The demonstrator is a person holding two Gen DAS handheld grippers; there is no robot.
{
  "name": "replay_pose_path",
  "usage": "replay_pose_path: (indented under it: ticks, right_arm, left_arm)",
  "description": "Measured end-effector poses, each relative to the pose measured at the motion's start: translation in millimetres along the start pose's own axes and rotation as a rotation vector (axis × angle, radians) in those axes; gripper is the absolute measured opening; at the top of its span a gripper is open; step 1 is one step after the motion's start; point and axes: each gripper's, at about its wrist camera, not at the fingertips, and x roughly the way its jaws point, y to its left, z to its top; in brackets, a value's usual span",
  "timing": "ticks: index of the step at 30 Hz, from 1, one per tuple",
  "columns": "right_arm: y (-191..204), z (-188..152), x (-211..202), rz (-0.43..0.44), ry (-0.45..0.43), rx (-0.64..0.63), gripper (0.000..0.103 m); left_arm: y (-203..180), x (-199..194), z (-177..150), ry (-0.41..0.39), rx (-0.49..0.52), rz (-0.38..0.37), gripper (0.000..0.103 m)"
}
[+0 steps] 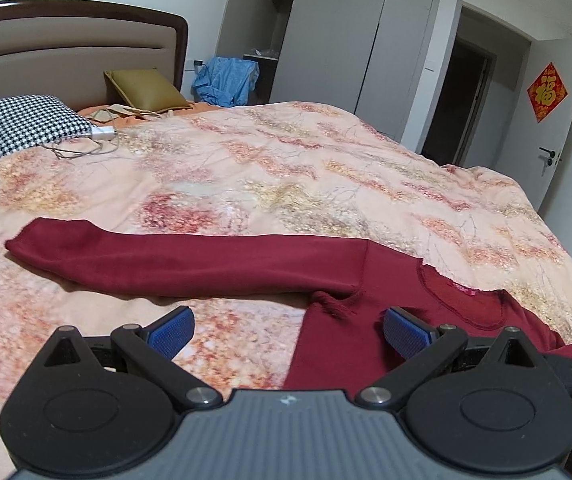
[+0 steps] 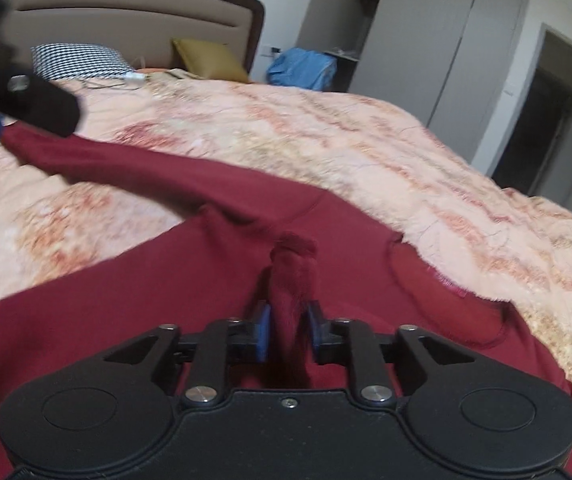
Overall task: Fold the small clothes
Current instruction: 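Carry the sleeve across the sweater body and open the right gripper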
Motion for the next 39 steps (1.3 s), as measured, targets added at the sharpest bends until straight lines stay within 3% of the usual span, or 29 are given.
replay_pose_path:
  ticks: [3,8,13,16,19,22,25,26,28,31,34,36,39]
  right_arm:
    - [-16.5,-9.8,-19.1,0.047,-0.014,0.063,0.066]
    - [-70.2,-39.6,-64.2,0.035,-0.05,0.2,0.086]
    - [-144.1,-76.9,-92.0,-0.155,-0.028,0.316,0.087]
    - [-192.9,-95.1,-95.8,-0.243,0.011,0.459,0.087]
    - [-233.6,-113.0,-89.0,-0.27,0.036,0.6,0.083]
    - [-268.9,-128.2,-73.0,-0.208,0.048,0.784,0.068]
    - [-296.6,-140.1,-57.1,-0.148,0.044,0.955,0.031]
    - [-301.4,-140.8,-53.0,-0.111,0.035,0.984,0.008]
    - [-300.9,-131.2,-53.1,-0.119,0.022,0.931,0.007]
    - [-291.7,-116.5,-64.4,-0.221,-0.017,0.777,0.006]
    - [-291.6,-126.3,-54.0,-0.249,0.043,0.763,0.007]
    - [-288.1,-135.9,-50.0,-0.25,0.064,0.75,0.014]
    - [-280.5,-144.2,-73.1,-0.271,0.009,0.75,0.029]
  left_arm:
    - [-9.0,10.3,-5.0,0.004,0.001,-0.026,0.103]
    - [-37.2,39.7,-21.9,0.009,0.037,-0.087,0.103]
    - [-64.5,78.7,-44.4,0.017,0.117,-0.067,0.103]
    - [-71.4,93.8,-57.0,0.029,0.153,-0.025,0.103]
    - [-67.0,108.4,-71.5,0.071,0.154,0.003,0.103]
    - [-60.3,112.7,-83.8,0.054,0.134,-0.015,0.103]
    - [-63.0,111.7,-85.4,0.049,0.153,-0.003,0.103]
    - [-63.4,111.6,-86.0,0.049,0.155,-0.002,0.103]
    - [-63.0,110.7,-86.3,0.044,0.155,-0.005,0.103]
    - [-64.3,110.1,-87.1,0.042,0.162,-0.011,0.103]
    - [-68.8,112.1,-86.9,0.047,0.184,0.006,0.103]
    - [-70.0,112.2,-87.4,0.046,0.19,0.01,0.103]
    - [-68.2,112.6,-86.9,0.045,0.178,0.001,0.103]
